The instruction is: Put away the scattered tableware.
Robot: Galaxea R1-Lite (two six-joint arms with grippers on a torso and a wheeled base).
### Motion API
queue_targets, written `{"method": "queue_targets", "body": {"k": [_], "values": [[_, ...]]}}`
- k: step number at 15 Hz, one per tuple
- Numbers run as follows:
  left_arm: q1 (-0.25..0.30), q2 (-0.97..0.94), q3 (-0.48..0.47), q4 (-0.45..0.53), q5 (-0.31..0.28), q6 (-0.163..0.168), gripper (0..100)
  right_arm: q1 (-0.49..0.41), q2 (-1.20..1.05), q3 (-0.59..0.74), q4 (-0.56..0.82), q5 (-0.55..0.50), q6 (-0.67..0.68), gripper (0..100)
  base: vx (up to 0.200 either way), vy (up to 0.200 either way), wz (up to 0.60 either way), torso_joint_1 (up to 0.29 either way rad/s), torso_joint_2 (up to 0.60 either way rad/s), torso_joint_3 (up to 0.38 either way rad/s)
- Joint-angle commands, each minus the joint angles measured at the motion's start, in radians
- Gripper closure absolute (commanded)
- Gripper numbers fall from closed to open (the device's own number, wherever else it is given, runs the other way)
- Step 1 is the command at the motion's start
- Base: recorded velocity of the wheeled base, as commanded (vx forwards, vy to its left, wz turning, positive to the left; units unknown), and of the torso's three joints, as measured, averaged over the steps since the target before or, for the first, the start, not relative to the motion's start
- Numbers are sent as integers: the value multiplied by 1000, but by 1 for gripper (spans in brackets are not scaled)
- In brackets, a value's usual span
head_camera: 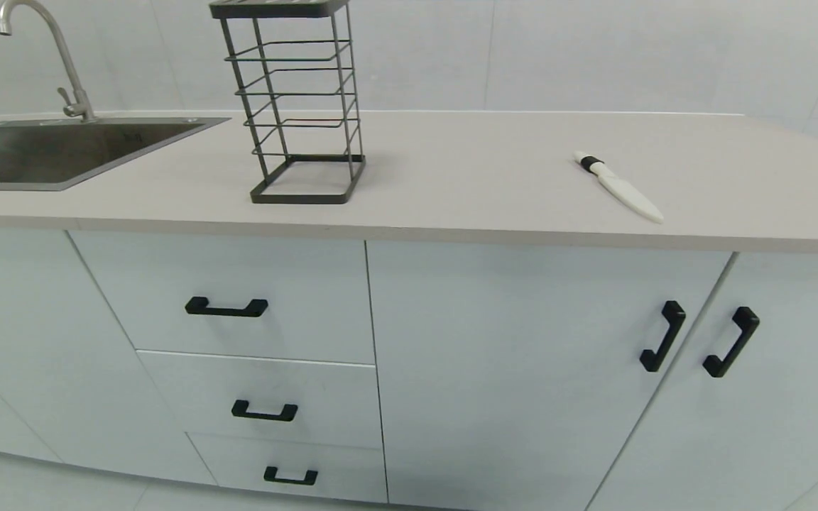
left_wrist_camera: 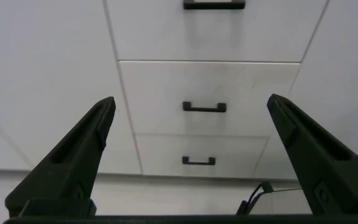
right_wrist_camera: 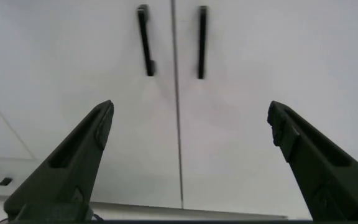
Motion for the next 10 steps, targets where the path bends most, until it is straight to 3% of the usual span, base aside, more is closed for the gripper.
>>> {"method": "queue_targets", "body": {"k": [1, 4, 7, 10], "values": [[0, 2, 0, -1, 3, -1, 0, 0, 2, 0, 2, 0, -1, 0, 0, 0, 0, 0, 0, 0], [0, 2, 0, -2, 22, -1, 0, 0, 2, 0, 0, 0, -1, 0, 0, 0, 0, 0, 0, 0], [0, 2, 0, -2, 22, -1, 0, 0, 2, 0, 0, 1, -1, 0, 200, 0, 0, 1, 2, 2], [0, 2, 0, -2, 20, -1, 0, 0, 2, 0, 0, 1, -1, 0, 0, 0, 0, 0, 0, 0]]}}
